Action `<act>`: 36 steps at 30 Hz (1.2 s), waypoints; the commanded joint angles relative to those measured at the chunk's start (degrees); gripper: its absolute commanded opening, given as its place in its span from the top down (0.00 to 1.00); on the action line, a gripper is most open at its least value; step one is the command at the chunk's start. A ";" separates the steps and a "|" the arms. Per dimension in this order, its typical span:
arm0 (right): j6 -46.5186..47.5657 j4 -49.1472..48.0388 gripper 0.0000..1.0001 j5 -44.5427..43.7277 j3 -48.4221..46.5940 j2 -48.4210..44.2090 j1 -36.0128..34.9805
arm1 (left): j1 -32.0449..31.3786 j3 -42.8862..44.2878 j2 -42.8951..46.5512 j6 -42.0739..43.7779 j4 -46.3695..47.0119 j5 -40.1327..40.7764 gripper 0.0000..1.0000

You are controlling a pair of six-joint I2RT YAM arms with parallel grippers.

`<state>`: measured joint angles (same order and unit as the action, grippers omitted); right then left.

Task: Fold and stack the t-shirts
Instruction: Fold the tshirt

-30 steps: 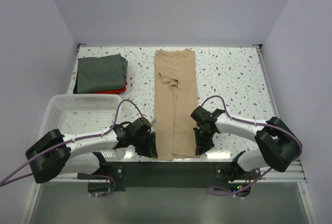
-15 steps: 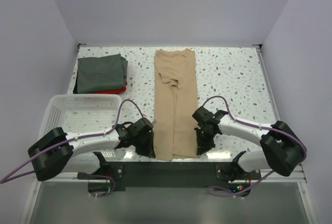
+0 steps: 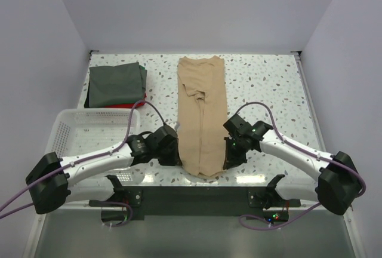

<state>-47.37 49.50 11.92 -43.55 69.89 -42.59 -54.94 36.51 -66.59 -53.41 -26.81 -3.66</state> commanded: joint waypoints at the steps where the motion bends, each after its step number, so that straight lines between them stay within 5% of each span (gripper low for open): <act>1: -2.46 1.75 1.00 -3.30 -4.26 -0.02 -0.13 | 0.18 3.30 1.02 -0.12 -1.58 5.32 1.00; 16: 0.00 2.10 1.00 -13.06 -18.14 11.23 1.72 | 12.83 9.01 -5.65 10.33 4.47 2.71 1.00; 36: 10.98 -0.36 1.00 -13.95 -37.48 30.48 14.72 | 27.78 28.87 -30.52 22.29 9.58 -7.85 1.00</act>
<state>-39.59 50.19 -0.99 -76.38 98.54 -29.12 -28.91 60.14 -94.21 -34.72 -20.36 -8.49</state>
